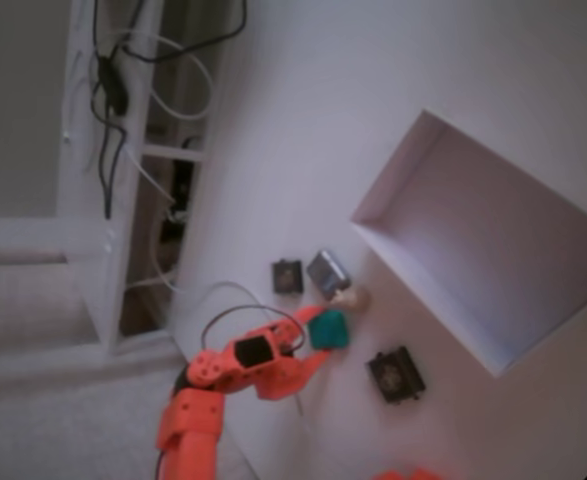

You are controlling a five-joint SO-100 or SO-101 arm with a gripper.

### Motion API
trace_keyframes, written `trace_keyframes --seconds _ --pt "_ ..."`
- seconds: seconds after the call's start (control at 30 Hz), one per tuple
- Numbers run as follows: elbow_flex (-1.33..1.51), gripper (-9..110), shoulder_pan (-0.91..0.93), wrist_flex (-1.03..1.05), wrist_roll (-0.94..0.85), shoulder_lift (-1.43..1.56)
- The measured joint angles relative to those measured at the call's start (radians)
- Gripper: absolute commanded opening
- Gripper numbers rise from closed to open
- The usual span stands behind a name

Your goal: Grasp the green cube and put it in the bin.

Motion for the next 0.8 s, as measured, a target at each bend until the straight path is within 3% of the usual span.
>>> trace_keyframes --seconds 0.57,0.8 --pt "0.032 3 -0.025 0.061 0.0 0.051" --pt "-0.009 -8 -0.038 0.117 -0.017 0.055"
